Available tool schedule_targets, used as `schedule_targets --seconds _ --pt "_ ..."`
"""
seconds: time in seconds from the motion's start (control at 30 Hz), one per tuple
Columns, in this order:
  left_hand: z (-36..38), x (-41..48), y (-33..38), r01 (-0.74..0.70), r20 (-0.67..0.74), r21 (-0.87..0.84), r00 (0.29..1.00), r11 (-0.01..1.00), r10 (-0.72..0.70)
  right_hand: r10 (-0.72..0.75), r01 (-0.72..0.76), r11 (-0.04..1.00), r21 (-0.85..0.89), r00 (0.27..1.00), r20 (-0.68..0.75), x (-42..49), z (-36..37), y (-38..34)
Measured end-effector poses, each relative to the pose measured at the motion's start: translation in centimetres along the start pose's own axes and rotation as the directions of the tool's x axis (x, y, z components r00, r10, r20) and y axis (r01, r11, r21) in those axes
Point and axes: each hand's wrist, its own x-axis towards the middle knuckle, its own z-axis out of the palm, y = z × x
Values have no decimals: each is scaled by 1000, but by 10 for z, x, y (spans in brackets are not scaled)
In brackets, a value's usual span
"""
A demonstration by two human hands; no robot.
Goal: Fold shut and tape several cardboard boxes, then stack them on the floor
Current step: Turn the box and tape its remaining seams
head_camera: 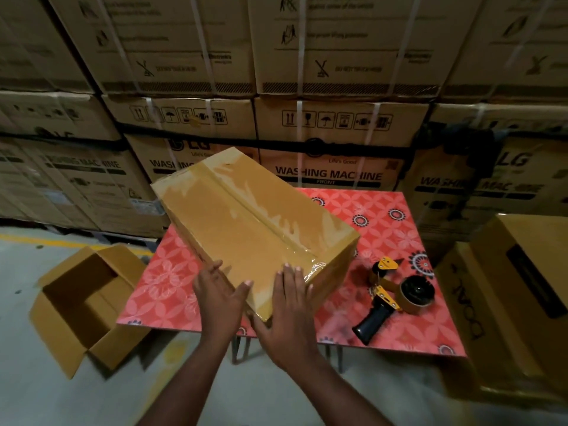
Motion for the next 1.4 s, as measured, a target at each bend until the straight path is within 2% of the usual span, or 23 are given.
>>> schedule_targets --seconds 0.07,0.13,0.27,0.37,0.4,0.47,0.57,0.73,0.97,1.07,1.2,1.33,1.4 --pt "5 6 -3 -241 81 223 970 945 228 -35 33 999 25 998 54 8 -9 16" --pt "11 13 -6 -382 230 359 920 852 316 -78 73 996 58 994 79 17 -23 44" --pt "28 11 -7 -544 439 365 816 756 376 -132 120 988 101 984 120 41 -58 124" --pt "42 7 -6 -655 534 361 728 663 429 -75 67 988 138 996 53 49 -71 162" --pt "45 8 -5 -659 539 371 727 655 426 -25 23 992 122 1000 9 48 -69 163" --pt "47 18 -5 -613 500 361 764 703 409 101 -97 995 38 989 -111 41 -56 145" --pt "39 49 -6 -566 421 355 807 744 414 234 -259 963 -73 940 -248 31 -30 86" --pt "-3 145 -16 -503 326 459 862 732 389 375 -389 919 -70 914 -156 38 7 20" --pt "-63 256 -40 -470 274 570 882 674 384 398 -406 914 6 894 -204 73 12 41" --pt "-67 258 -46 -529 258 531 845 662 468 375 -376 926 37 903 -210 95 3 62" --pt "-61 234 -53 -509 189 453 857 732 480 376 -367 927 80 905 -202 131 -15 96" --pt "-65 197 -58 -510 185 416 858 753 479 472 -447 879 167 865 -168 165 -31 114" --pt "-69 192 -57 -493 165 357 870 793 465 519 -507 854 115 839 -164 174 -27 99"
